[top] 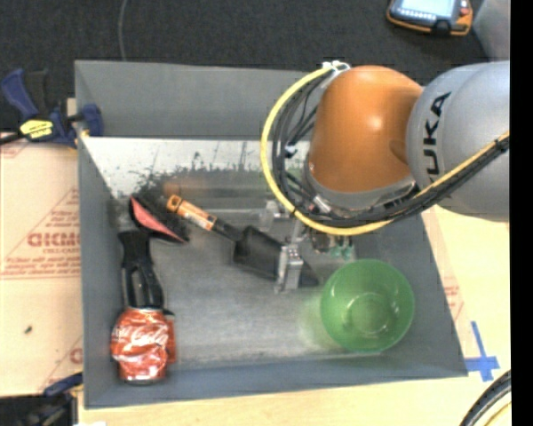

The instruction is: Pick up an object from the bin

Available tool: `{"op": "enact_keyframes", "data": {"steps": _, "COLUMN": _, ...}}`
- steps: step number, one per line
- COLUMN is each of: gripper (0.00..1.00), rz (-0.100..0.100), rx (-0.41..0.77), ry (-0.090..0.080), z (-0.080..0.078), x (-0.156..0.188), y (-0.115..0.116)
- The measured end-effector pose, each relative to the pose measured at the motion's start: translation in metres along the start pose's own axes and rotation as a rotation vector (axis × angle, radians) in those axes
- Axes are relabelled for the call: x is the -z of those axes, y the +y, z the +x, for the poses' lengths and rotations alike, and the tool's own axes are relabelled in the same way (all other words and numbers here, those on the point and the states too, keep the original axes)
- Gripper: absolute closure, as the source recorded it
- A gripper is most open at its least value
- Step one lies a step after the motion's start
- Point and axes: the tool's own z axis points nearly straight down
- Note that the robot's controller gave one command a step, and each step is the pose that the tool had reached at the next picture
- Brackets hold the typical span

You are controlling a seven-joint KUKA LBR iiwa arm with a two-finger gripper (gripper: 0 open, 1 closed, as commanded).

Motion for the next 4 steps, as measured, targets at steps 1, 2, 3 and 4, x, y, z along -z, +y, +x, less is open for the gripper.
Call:
{"op": "enact_keyframes", "data": {"steps": 1, "gripper": 0.00, "rz": -0.001, "rx": -0.003, "ry": -0.008, "z": -0.001, "x": 0.005, "y": 0.000}}
{"op": "enact_keyframes", "data": {"steps": 2, "gripper": 0.00, "rz": -0.003, "rx": -0.235, "ry": -0.012, "z": -0.043, "x": -0.156, "y": -0.038}}
{"op": "enact_keyframes", "data": {"steps": 3, "gripper": 0.00, "rz": -0.003, "rx": -0.097, "ry": -0.020, "z": -0.047, "x": -0.071, "y": -0.038}}
{"op": "enact_keyframes", "data": {"steps": 4, "gripper": 0.00, "rz": 0.000, "rx": -0.321, "ry": -0.003, "z": -0.064, "x": -0.131, "y": -0.093}}
